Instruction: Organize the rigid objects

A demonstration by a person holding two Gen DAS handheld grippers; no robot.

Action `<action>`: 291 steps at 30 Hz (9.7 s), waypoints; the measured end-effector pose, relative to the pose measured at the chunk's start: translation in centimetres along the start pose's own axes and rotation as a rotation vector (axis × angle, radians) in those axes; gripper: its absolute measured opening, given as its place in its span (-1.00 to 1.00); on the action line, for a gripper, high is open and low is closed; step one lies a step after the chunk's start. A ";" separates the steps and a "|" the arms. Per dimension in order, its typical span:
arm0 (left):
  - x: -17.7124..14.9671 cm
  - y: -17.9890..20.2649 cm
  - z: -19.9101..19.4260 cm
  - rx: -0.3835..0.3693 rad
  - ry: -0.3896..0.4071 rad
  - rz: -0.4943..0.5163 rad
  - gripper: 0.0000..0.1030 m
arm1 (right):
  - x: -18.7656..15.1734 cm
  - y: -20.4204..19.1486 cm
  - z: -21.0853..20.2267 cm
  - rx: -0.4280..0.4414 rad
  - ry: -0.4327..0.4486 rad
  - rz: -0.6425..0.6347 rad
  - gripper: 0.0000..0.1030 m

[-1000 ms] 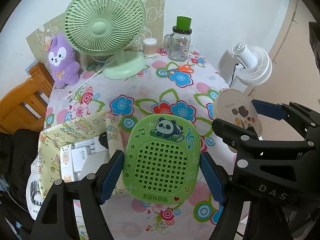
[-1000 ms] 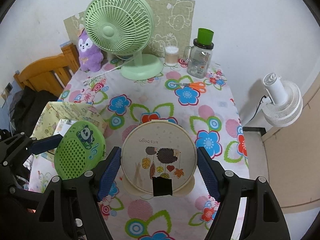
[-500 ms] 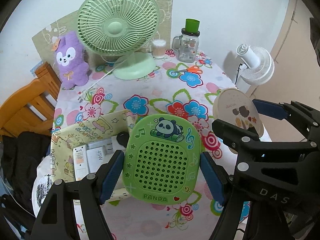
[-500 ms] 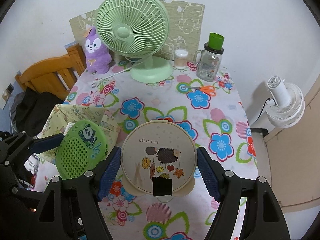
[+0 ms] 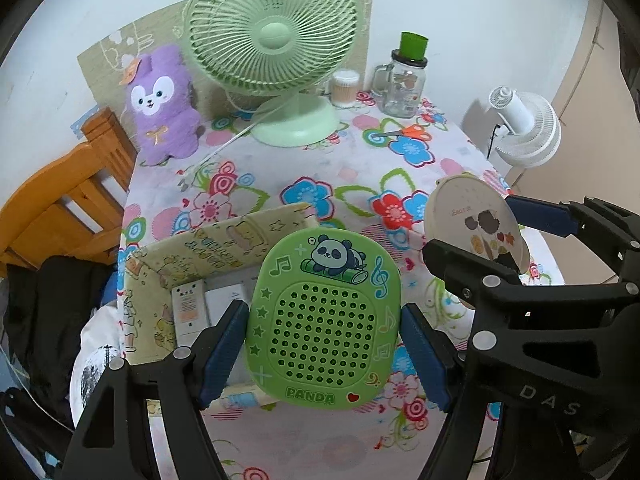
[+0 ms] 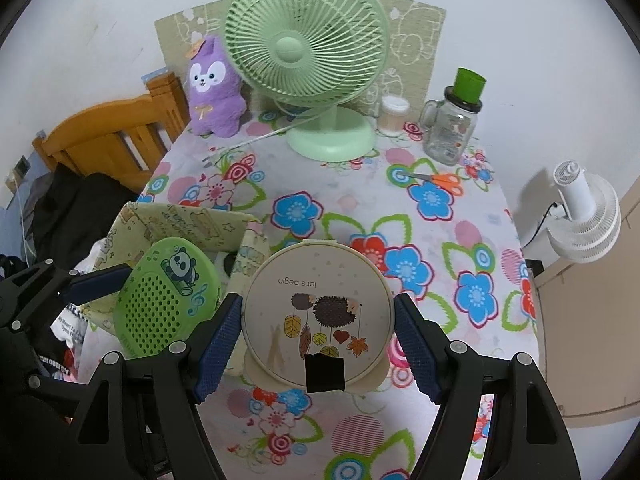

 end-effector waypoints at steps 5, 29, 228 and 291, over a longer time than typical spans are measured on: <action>-0.3 -1.5 0.4 -0.001 -0.012 -0.014 0.52 | 0.4 -1.5 0.7 0.001 -0.011 -0.010 0.49; -1.4 -8.0 3.3 0.026 -0.071 -0.057 0.52 | 2.8 -8.3 5.7 0.036 -0.086 -0.074 0.49; -1.1 6.6 -11.9 0.159 0.171 -0.188 1.00 | -4.4 8.0 -13.4 -0.079 0.128 0.093 0.86; -0.5 5.4 -11.7 0.165 0.144 -0.208 1.00 | -3.3 8.3 -12.8 -0.078 0.093 0.077 0.86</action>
Point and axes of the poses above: each gripper's, at about its wrist camera, not at the fingertips, and z roughly the way its jaws point, y to its right, x to its top, the point moved 1 cm from there along z, roughly the way its jaws point, and after that the axes turned 1 degree about -x, right-handed, at the moved point
